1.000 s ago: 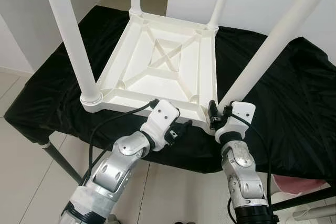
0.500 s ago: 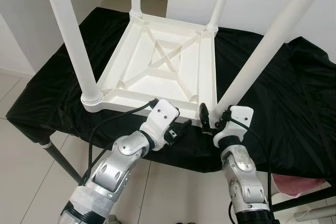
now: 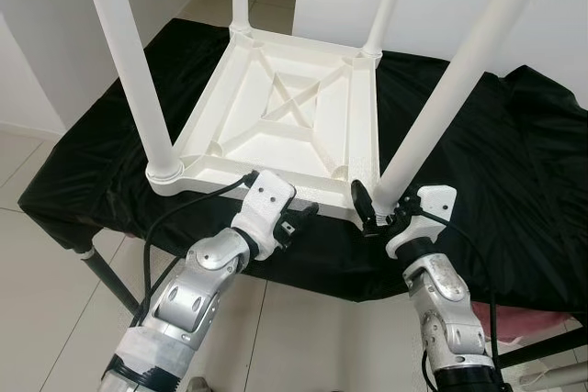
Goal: Building children table
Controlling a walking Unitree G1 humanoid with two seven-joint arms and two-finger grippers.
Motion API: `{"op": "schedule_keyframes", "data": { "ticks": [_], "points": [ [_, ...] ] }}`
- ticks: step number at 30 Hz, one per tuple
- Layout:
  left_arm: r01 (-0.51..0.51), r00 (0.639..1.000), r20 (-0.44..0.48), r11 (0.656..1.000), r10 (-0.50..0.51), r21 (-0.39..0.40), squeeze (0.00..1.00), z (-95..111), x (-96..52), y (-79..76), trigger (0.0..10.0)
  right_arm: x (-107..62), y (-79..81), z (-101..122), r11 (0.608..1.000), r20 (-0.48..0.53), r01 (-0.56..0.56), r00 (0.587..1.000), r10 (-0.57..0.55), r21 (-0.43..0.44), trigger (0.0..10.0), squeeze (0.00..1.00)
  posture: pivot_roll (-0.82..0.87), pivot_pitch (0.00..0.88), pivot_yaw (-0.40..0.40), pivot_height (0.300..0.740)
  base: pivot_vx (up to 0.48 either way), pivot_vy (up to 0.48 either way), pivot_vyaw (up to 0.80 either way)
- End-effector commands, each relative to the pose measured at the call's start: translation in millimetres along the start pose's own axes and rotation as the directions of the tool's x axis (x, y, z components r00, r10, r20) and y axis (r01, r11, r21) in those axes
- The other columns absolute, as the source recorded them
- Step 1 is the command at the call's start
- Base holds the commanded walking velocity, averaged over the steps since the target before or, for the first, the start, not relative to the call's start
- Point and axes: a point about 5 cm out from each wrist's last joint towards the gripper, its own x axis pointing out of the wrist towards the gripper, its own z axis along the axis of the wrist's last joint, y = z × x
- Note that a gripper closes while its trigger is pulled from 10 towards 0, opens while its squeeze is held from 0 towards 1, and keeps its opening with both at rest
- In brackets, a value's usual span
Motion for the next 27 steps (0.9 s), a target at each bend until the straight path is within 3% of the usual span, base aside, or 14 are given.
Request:
{"op": "schedule_keyframes", "data": {
  "ticks": [1, 2, 6, 9, 14, 15, 17, 18, 27],
  "points": [
    [0.097, 0.995, -0.021, 0.995, -0.097, -0.018, 0.00, -2, -1.7, -10.2, 10.0, 1.5, -3.3, 1, 0.999, 0.004, -0.032, 0.999, 0.032, 0.019, 10.0, 0.00, 0.05, 0.060, -0.061, 0.740, 0.000, 0.000, 0.00],
    [0.097, 0.995, -0.021, 0.995, -0.097, -0.018, 0.00, -2, -1.7, -10.2, 10.0, 1.5, -3.3, 1, 0.999, 0.004, -0.032, 0.999, 0.032, 0.019, 10.0, 0.00, 0.05, 0.060, -0.061, 0.740, 0.000, 0.000, 0.00],
    [0.288, 0.957, 0.037, 0.958, -0.288, 0.004, 0.00, 7, -10.0, -21.8, 10.0, 11.9, -29.7, 2, 0.986, -0.057, -0.159, 0.986, 0.156, -0.047, 10.0, 0.00, 0.06, 0.068, -0.065, 0.740, 0.000, 0.000, 0.00],
    [0.304, 0.950, 0.057, 0.951, -0.307, 0.049, 0.00, 10, -10.3, -22.2, 10.0, 14.1, -29.8, 1, 0.977, -0.075, -0.207, 0.976, 0.203, -0.056, 10.0, 0.00, 0.06, 0.066, -0.067, 0.740, 0.000, 0.000, 0.00],
    [0.313, 0.948, 0.058, 0.949, -0.314, 0.032, 0.00, 13, -8.1, -22.1, 10.0, 18.4, -27.7, -6, 0.950, -0.135, -0.309, 0.944, 0.302, -0.037, 10.0, 0.00, 0.06, 0.069, -0.076, 0.740, 0.000, 0.000, 0.00],
    [0.315, 0.947, 0.059, 0.949, -0.316, 0.036, 0.00, 15, -7.3, -22.6, 10.0, 20.4, -27.1, -7, 0.938, -0.151, -0.340, 0.932, 0.328, -0.061, 5.3, 0.00, 0.07, 0.070, -0.080, 0.740, 0.000, 0.000, 0.00],
    [0.316, 0.946, 0.063, 0.948, -0.318, 0.044, 0.00, 16, -6.7, -23.1, 10.0, 22.4, -27.1, -8, 0.934, -0.158, -0.351, 0.928, 0.337, -0.069, 5.3, 0.00, 0.07, 0.069, -0.080, 0.740, 0.000, 0.000, 0.00],
    [0.320, 0.944, 0.070, 0.946, -0.323, 0.047, 0.00, 19, -5.8, -25.0, 10.0, 24.7, -27.5, -10, 0.928, -0.168, -0.367, 0.920, 0.353, -0.063, 0.0, 0.00, 0.07, 0.068, -0.086, 0.740, 0.000, 0.000, 0.00],
    [0.323, 0.943, 0.073, 0.945, -0.326, 0.050, 0.00, 19, -7.1, -26.1, 10.0, 21.5, -34.4, -19, 0.932, -0.188, -0.360, 0.918, 0.349, -0.030, 0.0, 0.00, 0.07, 0.073, -0.082, 0.740, 0.000, 0.000, 0.00]
  ]
}}
